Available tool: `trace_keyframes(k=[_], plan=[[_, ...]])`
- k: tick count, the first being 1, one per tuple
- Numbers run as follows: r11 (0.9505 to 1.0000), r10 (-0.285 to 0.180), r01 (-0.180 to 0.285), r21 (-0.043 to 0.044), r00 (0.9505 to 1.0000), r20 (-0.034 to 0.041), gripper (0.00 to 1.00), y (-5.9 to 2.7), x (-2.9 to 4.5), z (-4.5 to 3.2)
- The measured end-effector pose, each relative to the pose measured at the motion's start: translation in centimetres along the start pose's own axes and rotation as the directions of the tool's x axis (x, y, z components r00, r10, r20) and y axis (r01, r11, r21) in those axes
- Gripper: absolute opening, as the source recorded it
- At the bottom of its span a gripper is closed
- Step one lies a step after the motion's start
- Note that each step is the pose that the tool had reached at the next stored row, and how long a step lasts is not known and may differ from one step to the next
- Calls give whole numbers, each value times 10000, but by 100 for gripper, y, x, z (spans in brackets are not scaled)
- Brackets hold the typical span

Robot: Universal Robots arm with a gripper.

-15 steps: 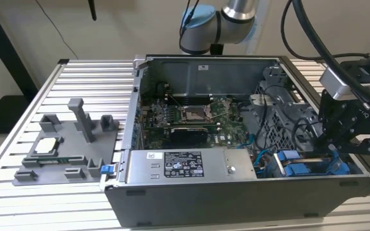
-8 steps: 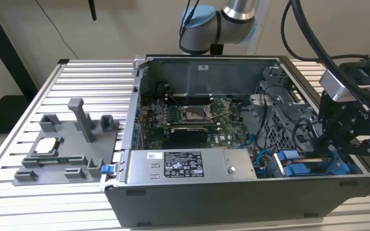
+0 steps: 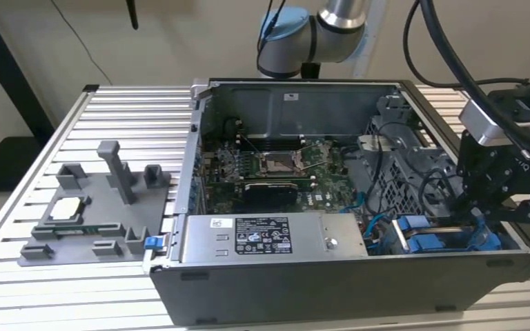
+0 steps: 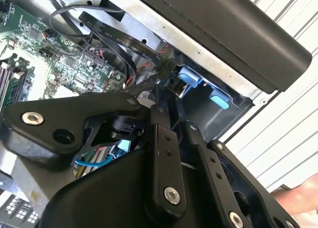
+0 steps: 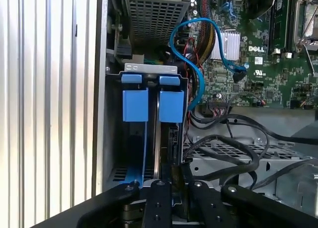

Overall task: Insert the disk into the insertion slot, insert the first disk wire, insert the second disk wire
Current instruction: 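Insert the first disk wire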

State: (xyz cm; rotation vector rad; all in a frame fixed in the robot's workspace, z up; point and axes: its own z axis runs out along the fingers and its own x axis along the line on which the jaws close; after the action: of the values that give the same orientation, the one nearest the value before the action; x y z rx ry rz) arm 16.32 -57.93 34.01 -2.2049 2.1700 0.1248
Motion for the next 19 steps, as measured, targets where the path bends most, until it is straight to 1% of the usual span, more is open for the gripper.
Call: trace_keyframes(k=[7,10,12,13,14,15,16,19], plan=[[10000,-1,1,0,10000,-2,0,-1,-26,4],[10000,-1,1,0,10000,-11,0,-2,-25,43],[10000,0,0,0,10000,-40,0,-3,-22,70],[10000,0,0,0,10000,-37,0,-3,-21,76],[10000,-1,1,0,10000,-19,0,-3,-20,85],[10000,0,0,-1,10000,-23,100,-3,-21,76],[10000,0,0,-5,10000,-15,100,-2,-24,47],[10000,1,-1,-7,10000,-26,100,1,-36,-89]])
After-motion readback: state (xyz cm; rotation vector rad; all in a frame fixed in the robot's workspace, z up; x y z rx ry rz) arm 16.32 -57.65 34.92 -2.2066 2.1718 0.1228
